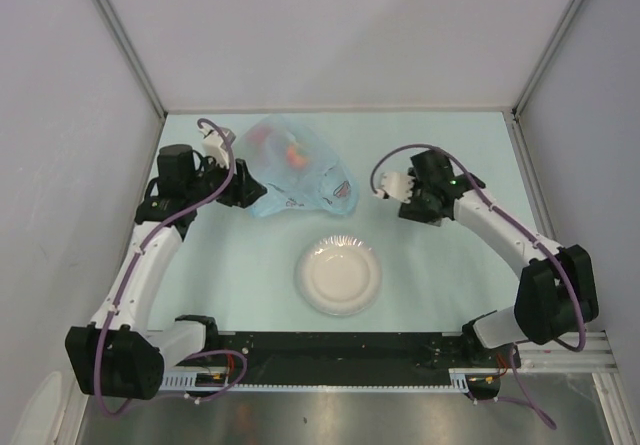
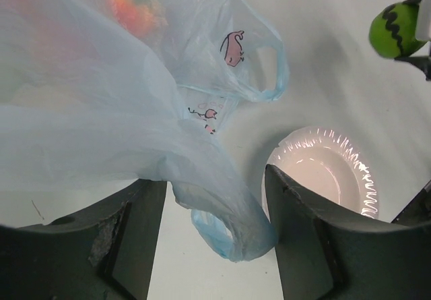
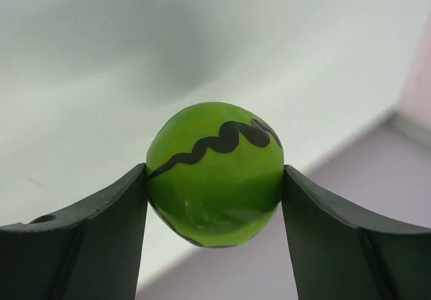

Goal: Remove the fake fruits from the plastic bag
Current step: Place the fake fruit on the plate.

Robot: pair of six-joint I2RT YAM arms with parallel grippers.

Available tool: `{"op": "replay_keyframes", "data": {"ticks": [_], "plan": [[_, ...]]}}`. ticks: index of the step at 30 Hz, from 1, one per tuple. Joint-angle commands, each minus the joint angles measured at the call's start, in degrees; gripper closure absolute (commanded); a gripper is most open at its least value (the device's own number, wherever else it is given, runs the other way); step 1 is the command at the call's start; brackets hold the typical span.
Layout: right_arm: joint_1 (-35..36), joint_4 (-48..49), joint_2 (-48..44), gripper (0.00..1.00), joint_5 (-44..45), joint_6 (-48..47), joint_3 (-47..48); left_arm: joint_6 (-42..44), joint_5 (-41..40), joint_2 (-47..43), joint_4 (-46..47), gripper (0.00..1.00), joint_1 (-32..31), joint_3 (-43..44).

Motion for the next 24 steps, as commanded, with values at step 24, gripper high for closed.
{"op": "replay_keyframes", "data": {"ticks": [24], "plan": [[29.1,-0.5,11.6,0.31,-37.5,31.3,9.9,-1.5,-0.7,-6.0,4.0,0.33,2.3,1.0]]}}
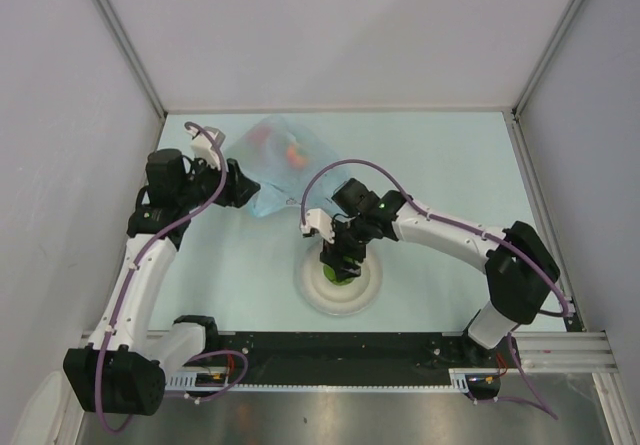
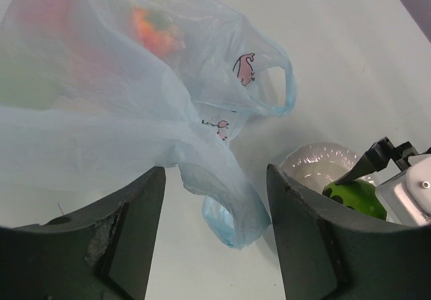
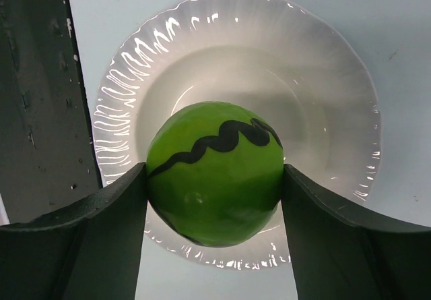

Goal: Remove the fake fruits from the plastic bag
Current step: Place the fake fruit on the plate, then adjust the plastic bag at the center of the board.

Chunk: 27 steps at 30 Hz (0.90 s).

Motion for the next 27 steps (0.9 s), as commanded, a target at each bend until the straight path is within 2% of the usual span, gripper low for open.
{"op": "replay_keyframes", "data": {"ticks": [1,2,4,5,7,10,13,16,19,23,27], "plan": [[0.2,2.0,0.6,0.28,1.6,1.6,1.7,-1.8,1.2,-0.8,2.7,0.33,0.4,2.4],[0.3,2.8,0.5,0.2,2.2,2.6,1.8,-2.1,1.5,-0.9,2.6,0.33,0.4,2.3],[0.4,3.0,-0.1,0.13,2.2,3.5,2.7,-3.1,2.1,-1.0,2.1,0.33,0.4,1.9],[0.1,2.6,-0.6,0.03,2.3,5.2,4.7,-3.3,2.3,-1.0,1.7,0.34,0.4,1.9],[-2.3,3.9,-1.8,0.03,2.3,8.7,6.8,-3.1,2.1,-1.4,-0.2,0.37,0.3,1.9],[-6.2,11.8,-4.3,0.02,3.6,18.3,8.6,-0.3,1.2,-2.0,-4.6,0.45,0.4,2.7],[-10.2,22.4,-3.4,0.09,3.6,23.3,9.0,4.4,0.4,-2.0,-8.4,0.5,0.4,3.2],[-11.4,26.8,2.8,0.26,4.3,23.6,10.6,8.7,-1.2,-1.6,-11.2,0.53,0.4,3.4],[-14.0,27.5,10.8,0.35,1.8,29.7,15.0,13.0,-2.8,-1.5,-14.2,0.53,0.4,4.3],[-15.1,30.1,17.7,0.33,1.1,32.6,17.1,15.5,-3.4,-2.1,-14.4,0.51,0.3,2.9],[-11.8,29.2,21.5,0.29,7.6,29.5,18.7,12.3,-2.9,-4.0,-13.8,0.51,0.5,2.3]]}}
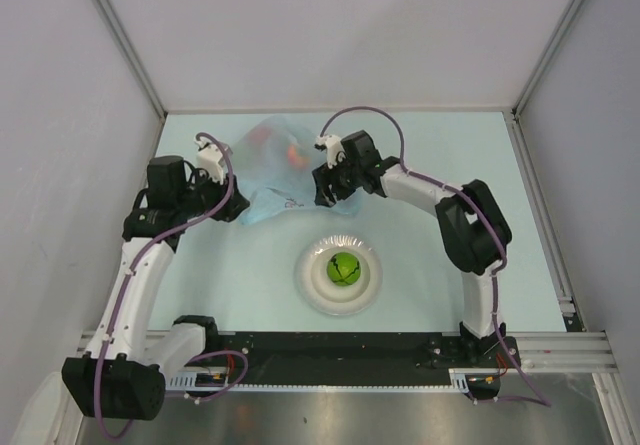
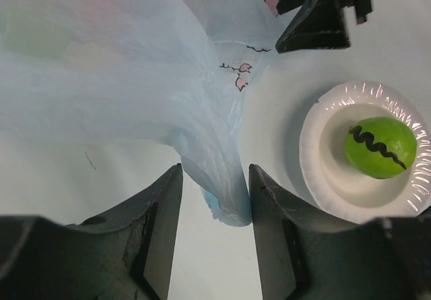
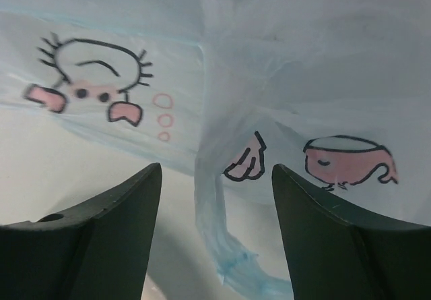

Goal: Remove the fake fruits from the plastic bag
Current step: Adjust the plastic bag at the center of the board.

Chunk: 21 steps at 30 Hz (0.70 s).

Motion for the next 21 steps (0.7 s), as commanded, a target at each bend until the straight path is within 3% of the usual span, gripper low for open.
{"op": "replay_keyframes", "data": {"ticks": [1,4,7,8,11,13,14,18,21], "plan": [[3.5,1.7,1.8,0.28,5.1,-0.4,4.0,0.2,0.9,-3.2,-0.4,0.51,0.5,0.4],[4.3,1.8,2.5,0.33,7.8,0.0,4.3,-0.9,1.0,-4.0,0.9,0.5,0.5,-1.1],[2.9,4.2,3.2,0.45,10.3,2.5,5.8,-2.2,1.2,-4.0,3.8,0.51,1.4,-3.0],[2.4,4.5,3.7,0.55,10.2,2.6,6.7,-2.2,1.4,-3.7,4.3,0.51,1.7,-2.8],[-0.5,5.5,5.6,0.67,10.0,2.6,11.9,-0.6,1.3,-0.9,4.6,0.53,1.7,-0.9],[-2.6,6.0,6.6,0.85,10.6,2.4,14.7,-0.4,1.8,1.9,5.0,0.6,1.8,2.0],[-3.2,7.3,6.8,1.0,13.9,1.5,17.4,-0.4,2.3,3.0,4.9,0.63,1.6,3.2],[-6.3,10.0,6.6,1.0,20.4,-2.3,21.7,-1.8,3.8,7.6,5.3,0.99,0.4,9.4],[-9.2,10.4,4.5,1.0,22.5,-3.6,21.2,-1.4,4.5,10.3,5.3,1.0,-2.1,12.3]]}}
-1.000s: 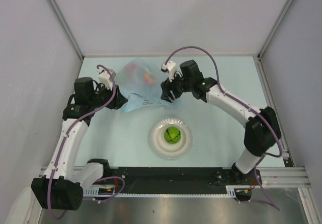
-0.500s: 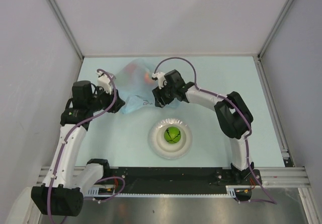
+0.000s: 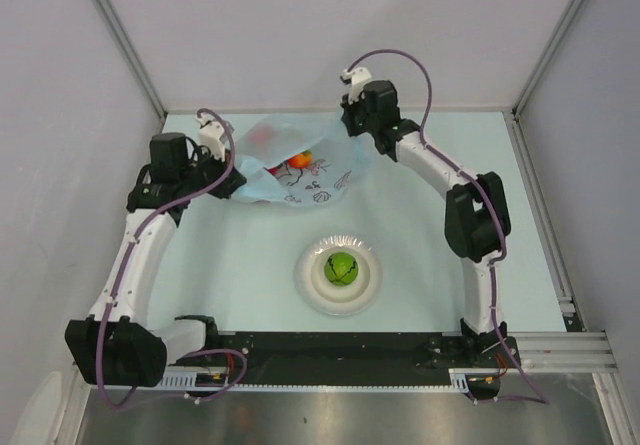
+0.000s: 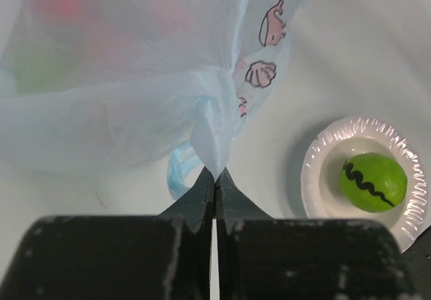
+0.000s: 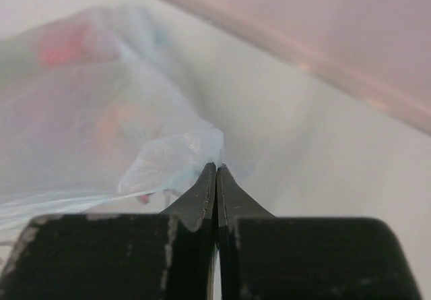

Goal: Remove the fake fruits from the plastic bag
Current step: Adjust the plastic bag at the center of the board.

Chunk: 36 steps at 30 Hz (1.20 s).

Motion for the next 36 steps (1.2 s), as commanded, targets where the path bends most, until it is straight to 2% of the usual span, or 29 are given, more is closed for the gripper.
{"op": "replay_keyframes", "data": {"ticks": [1,7,11,15,16,17,18,19,20,22,23,26,27,29,30,36], "plan": [[-3.4,4.0,-4.3,1.0,6.2,-3.3,1.4,0.2,2.7,2.4,2.2,1.0,-3.4,6.5],[-9.4,3.7,-13.3,1.0,6.7,-3.1,-9.5,0.4,3.0,6.0,1.7,1.0,-10.8,10.1],[-14.4,1.9,-20.6,1.0,4.6,-3.0,-14.9,-1.3,2.8,6.5,0.8,1.0,-11.7,11.0],[-15.8,1.2,-24.7,1.0,2.5,-1.2,-18.0,-0.9,1.4,3.7,-1.3,0.99,-11.8,11.4],[-15.7,0.3,-24.8,0.97,-1.5,-1.3,-18.5,-1.0,1.3,3.2,-1.7,1.0,-11.7,11.1],[-15.2,-0.4,-25.0,0.88,-2.2,-1.2,-18.4,-0.8,1.3,2.9,-2.6,1.0,-11.7,10.8],[-13.5,-1.9,-25.8,0.77,0.0,-1.1,-18.6,-1.0,1.2,2.0,-2.8,1.0,-11.7,9.7],[-12.4,-2.3,-26.7,0.6,1.7,-1.2,-18.7,-1.4,1.0,1.6,-2.8,1.0,-11.7,8.9],[-11.4,-2.5,-27.6,0.52,2.9,-1.2,-19.5,-1.7,0.9,1.1,-2.6,1.0,-11.8,7.6],[-7.7,-3.3,-31.8,0.43,3.1,-1.7,-20.1,-1.4,1.6,0.3,-2.8,1.0,-11.7,6.9],[-6.3,-3.7,-33.3,0.43,2.6,-1.7,-20.2,-1.3,1.7,0.1,-2.8,1.0,-11.7,6.4],[-2.4,-6.3,-37.1,0.43,-6.5,-0.1,-21.6,-1.2,1.6,0.9,-2.2,1.0,-11.6,6.2],[-0.6,-6.3,-37.9,0.51,-9.1,0.3,-22.9,-1.3,1.9,1.4,-2.4,1.0,-11.4,6.7],[1.6,-6.2,-37.3,0.6,-13.1,-0.8,-26.1,-1.1,1.9,2.4,-3.1,1.0,-11.4,8.4],[2.9,-6.7,-36.3,0.69,-12.8,-1.3,-26.5,-0.7,1.9,2.4,-3.7,1.0,-11.1,8.9],[5.0,-2.4,-24.3,0.8,-12.0,2.1,-25.4,1.5,1.5,1.4,-7.2,1.0,-10.3,11.2]]}}
